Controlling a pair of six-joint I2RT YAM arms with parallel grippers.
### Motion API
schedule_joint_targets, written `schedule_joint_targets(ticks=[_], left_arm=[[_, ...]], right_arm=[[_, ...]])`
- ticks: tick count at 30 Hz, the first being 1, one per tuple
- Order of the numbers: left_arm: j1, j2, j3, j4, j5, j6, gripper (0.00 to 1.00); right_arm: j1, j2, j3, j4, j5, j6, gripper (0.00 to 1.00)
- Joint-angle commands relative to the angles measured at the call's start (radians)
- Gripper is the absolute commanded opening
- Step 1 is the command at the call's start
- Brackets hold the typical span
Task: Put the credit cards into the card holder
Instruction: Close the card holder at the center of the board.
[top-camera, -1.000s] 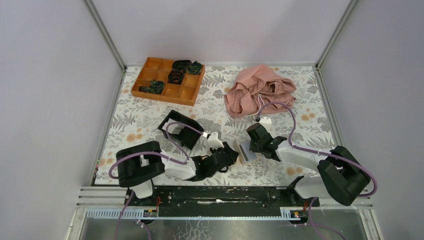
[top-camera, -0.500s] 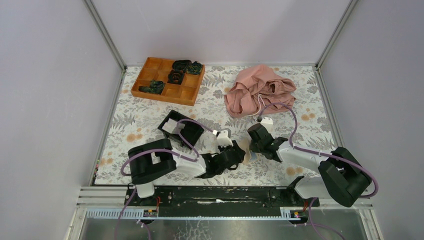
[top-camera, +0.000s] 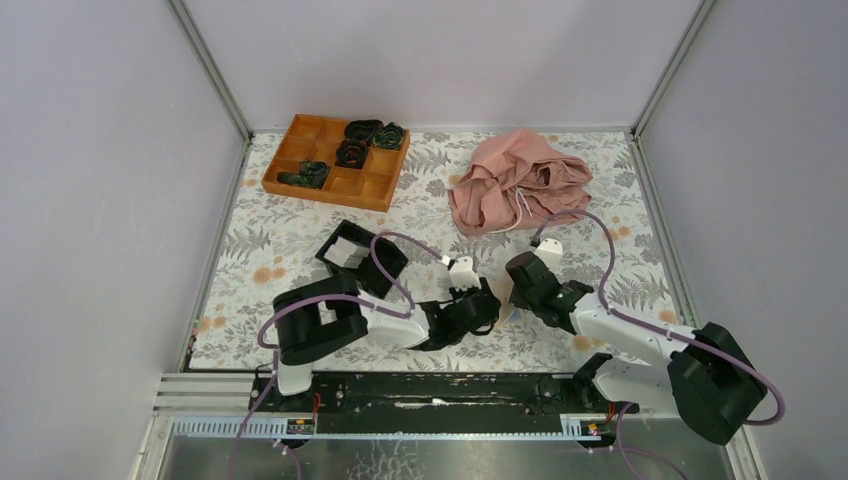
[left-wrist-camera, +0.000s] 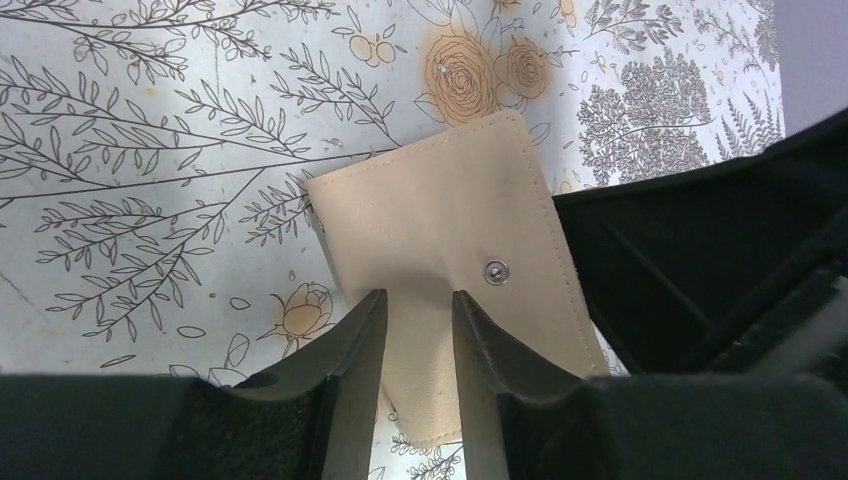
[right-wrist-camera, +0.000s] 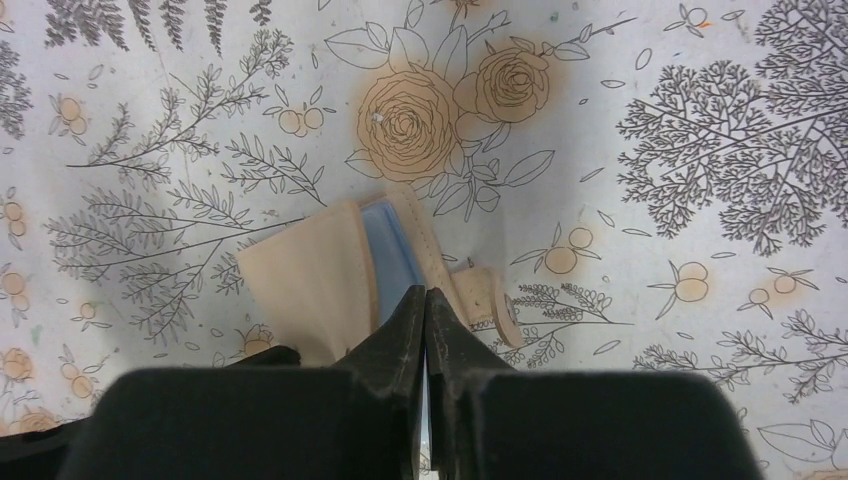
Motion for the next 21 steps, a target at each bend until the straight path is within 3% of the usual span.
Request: schedule_joint_targets(ticks=[1, 13, 21], left_arm=[[0.006, 0.054, 0.019, -0.118, 0.039, 0.012, 0.38], [0.006, 0.13, 0.084, -0.19, 0.07, 0.018, 0.38], [0.007, 0.143, 0.087, -0.221, 0.072, 0.028, 0.38]], right_arm=[[0.004, -0.053, 0.022, -0.044, 0.056, 0.026, 0.07], [0.004, -0.162, 0.054, -0.138, 0.105, 0.004, 0.35], [0.004, -0.199, 0.048, -0.173, 0.101, 0.017, 0.42]])
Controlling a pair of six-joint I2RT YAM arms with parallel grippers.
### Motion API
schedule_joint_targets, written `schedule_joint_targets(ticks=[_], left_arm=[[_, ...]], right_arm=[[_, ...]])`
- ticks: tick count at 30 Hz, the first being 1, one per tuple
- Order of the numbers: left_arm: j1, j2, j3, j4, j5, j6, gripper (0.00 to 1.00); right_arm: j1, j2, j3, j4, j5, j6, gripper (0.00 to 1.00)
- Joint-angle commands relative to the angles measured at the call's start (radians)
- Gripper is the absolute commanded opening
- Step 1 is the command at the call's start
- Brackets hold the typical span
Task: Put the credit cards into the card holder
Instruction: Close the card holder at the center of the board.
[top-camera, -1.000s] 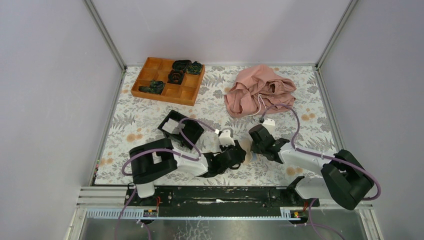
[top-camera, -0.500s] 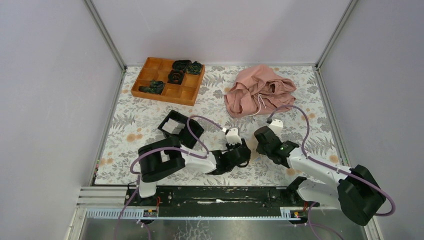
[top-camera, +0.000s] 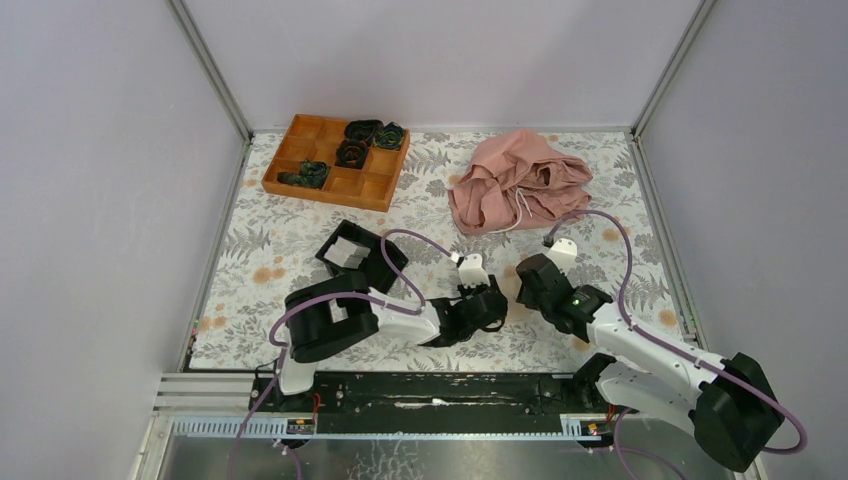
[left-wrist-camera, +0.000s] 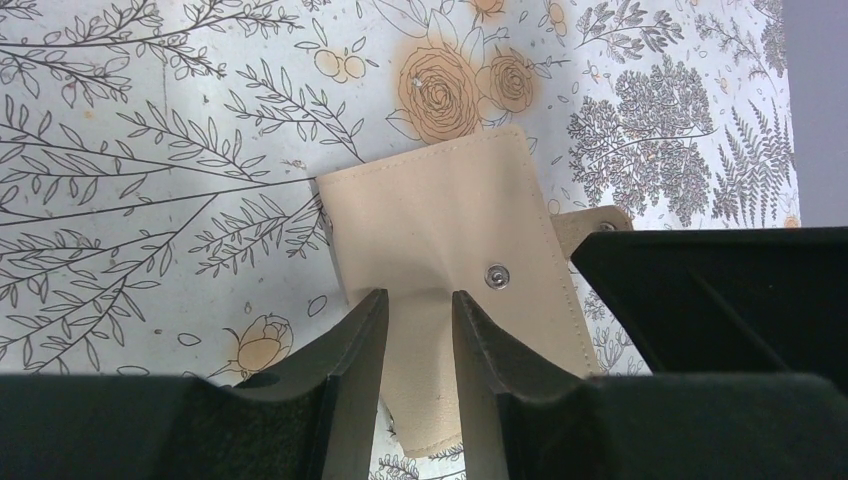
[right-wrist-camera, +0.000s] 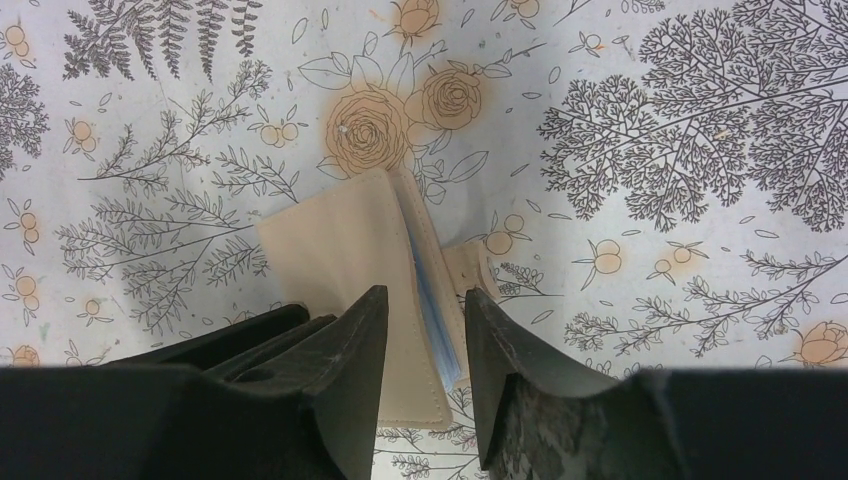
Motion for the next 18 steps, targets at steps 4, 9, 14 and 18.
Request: schedule_joint_targets(ticks=[4, 9, 14, 18], left_arm=[[0.002, 0.09, -0.004, -0.184, 0.069, 0.039, 0.38], [0.002, 0.103, 0.009, -0.205, 0.071, 0.054, 0.38], [0.001, 0.113, 0.023, -0.235, 0.071, 0.075, 0.38], [0.001, 0.115, 0.029, -0.266, 0.066, 0.097, 0.38]], right_arm=[[0.004, -0.08, 0.011, -0.024, 0.026, 0.037, 0.41], [0.004, -0.111, 0.016, -0.063, 0.05, 0.047, 0.41], [0.003, -0.107, 0.031, -0.095, 0.085, 0.054, 0.46], [0.004, -0.077, 0.047, -0.127, 0.131, 0.057, 0.54]])
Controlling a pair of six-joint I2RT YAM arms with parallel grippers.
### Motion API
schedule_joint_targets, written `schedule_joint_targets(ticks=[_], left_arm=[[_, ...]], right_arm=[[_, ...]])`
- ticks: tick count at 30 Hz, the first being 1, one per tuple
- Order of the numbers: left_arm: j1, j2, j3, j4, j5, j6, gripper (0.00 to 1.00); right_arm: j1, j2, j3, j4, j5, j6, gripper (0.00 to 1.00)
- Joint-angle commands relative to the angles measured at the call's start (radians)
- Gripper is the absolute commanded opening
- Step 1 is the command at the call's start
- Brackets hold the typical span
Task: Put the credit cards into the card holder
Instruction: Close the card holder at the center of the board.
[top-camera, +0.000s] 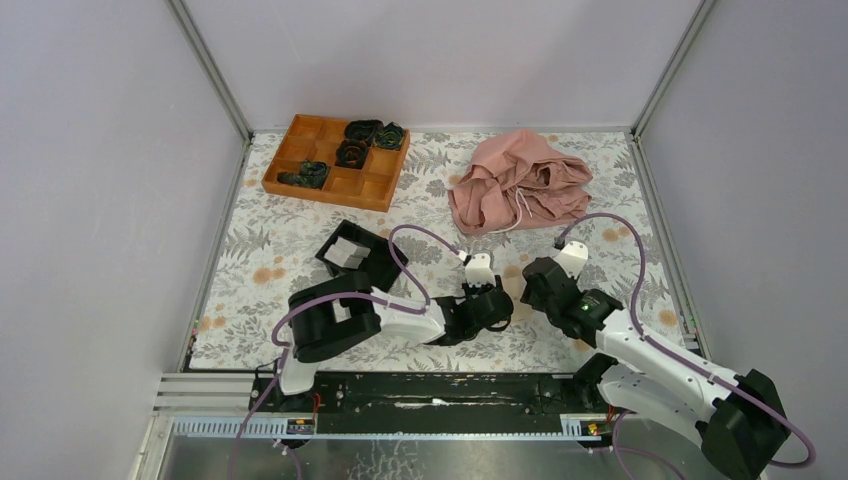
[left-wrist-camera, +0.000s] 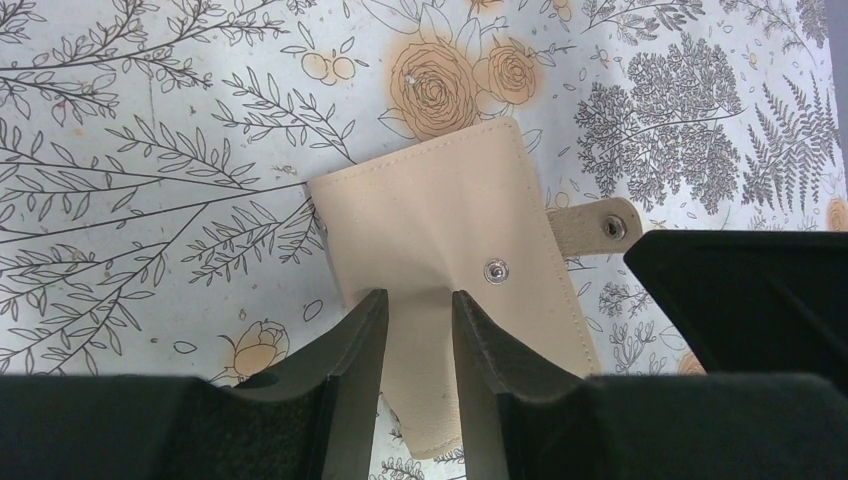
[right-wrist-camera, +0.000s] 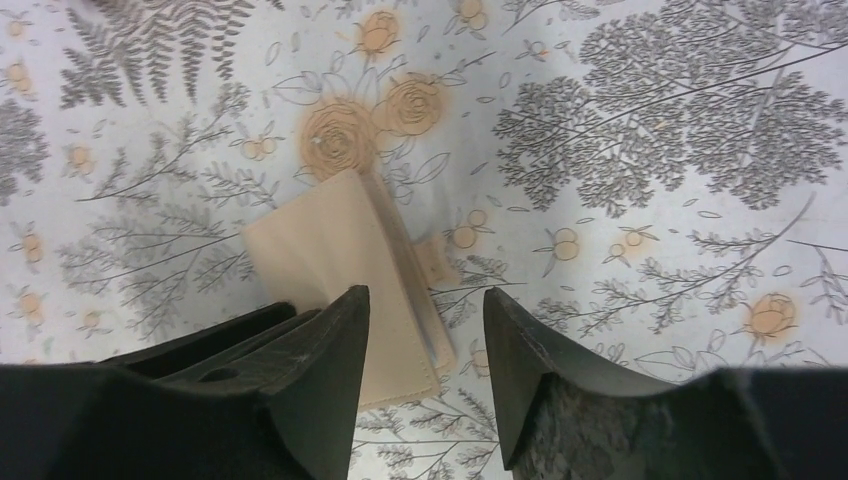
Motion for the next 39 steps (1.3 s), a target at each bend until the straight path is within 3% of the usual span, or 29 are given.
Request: schedule_joint_targets(ticks=[1, 7, 19, 26, 28, 39], left_arm=[[0.002, 0.096, -0.023, -0.201, 0.068, 0.05, 0.38], [0.002, 0.096, -0.03, -0.205, 0.072, 0.059, 0.38], [0.007, 0.08, -0.041, -0.212, 0.066, 0.074, 0.38], [0.011, 0.039, -0.073, -0.212, 0.044, 0.065, 0.39], [0.012, 0.02, -0.084, -0.217, 0.033, 0.063, 0.4], [0.012, -0.065, -0.163, -0.225, 0.004, 0.036, 0.44]], right_arm=[[0.003, 0.032, 0.047, -0.045, 0.096, 0.018, 0.54], [0.0, 0.086, 0.047, -0.016, 0.104, 0.01, 0.54], [-0.068, 0.174, 0.038, 0.094, 0.052, -0.057, 0.39], [-0.07, 0.216, 0.063, 0.127, -0.016, -0.108, 0.06], [-0.07, 0.222, 0.069, 0.126, -0.035, -0.112, 0.0], [-0.052, 0.231, 0.086, 0.143, -0.145, -0.112, 0.0]])
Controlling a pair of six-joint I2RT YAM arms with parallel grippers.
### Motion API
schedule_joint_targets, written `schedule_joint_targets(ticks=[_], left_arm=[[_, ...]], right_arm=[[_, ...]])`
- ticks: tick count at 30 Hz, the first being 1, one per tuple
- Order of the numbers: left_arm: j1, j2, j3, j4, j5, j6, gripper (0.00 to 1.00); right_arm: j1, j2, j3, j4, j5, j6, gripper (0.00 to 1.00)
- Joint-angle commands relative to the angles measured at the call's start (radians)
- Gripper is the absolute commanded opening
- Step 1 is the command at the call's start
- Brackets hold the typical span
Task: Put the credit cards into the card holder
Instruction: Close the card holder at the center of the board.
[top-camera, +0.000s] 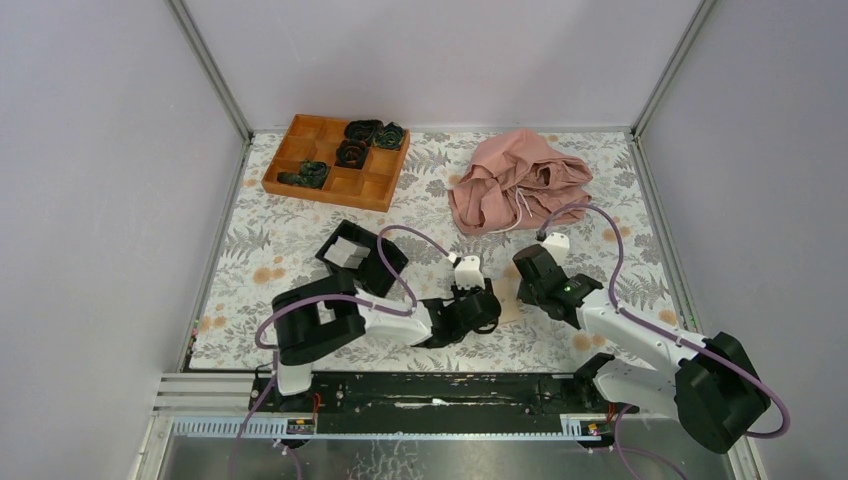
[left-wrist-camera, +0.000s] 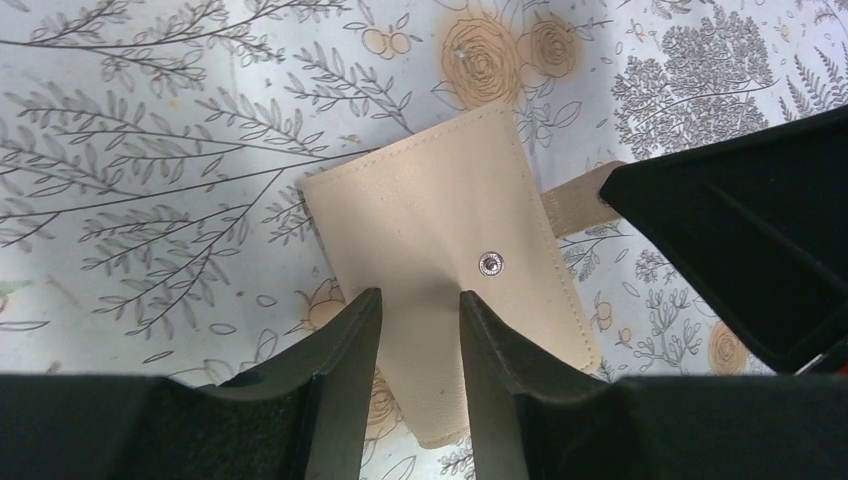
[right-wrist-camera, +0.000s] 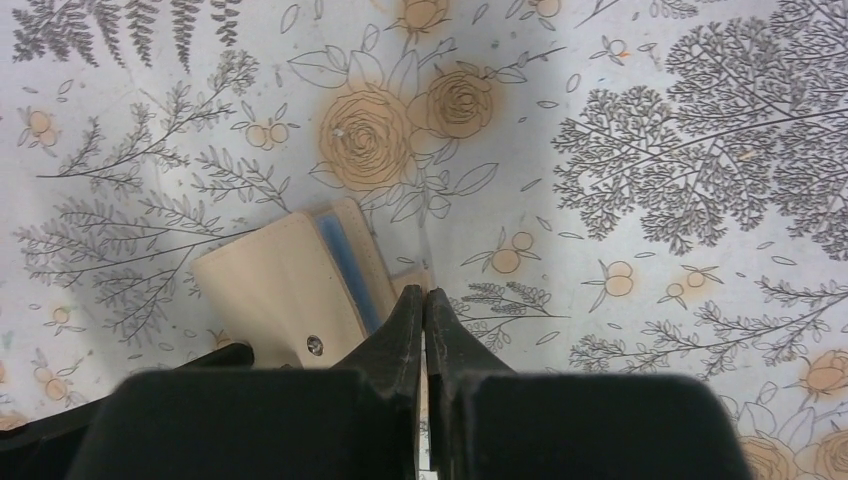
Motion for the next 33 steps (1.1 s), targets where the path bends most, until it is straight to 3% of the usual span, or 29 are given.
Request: schedule_joint_targets(ticks=[1, 8, 19, 27, 33], left_arm=[[0.008, 0.007, -0.081, -0.212, 0.002, 0.002, 0.44], [0.007, -0.039, -0.116, -0.219, -0.004, -0.008, 0.44], [0.0, -0.099, -0.192, -0.164, 0.016, -0.033, 0.44], [-0.016, -0.164, -0.242, -0.101, 0.008, -0.052, 0.44], [-0.03, -0.176, -0.225, -0.113, -0.005, -0.045, 0.44]], right_arm=[[0.02, 0.015, 0.048, 0.034, -0.046, 0.001, 0.0], [0.131, 0.09, 0.079, 0.052, -0.008, 0.052, 0.0], [0.188, 0.12, 0.108, 0.06, 0.02, 0.062, 0.01], [0.192, 0.093, 0.114, 0.028, 0.038, 0.044, 0.08], [0.192, 0.08, 0.105, 0.028, 0.034, 0.036, 0.21]])
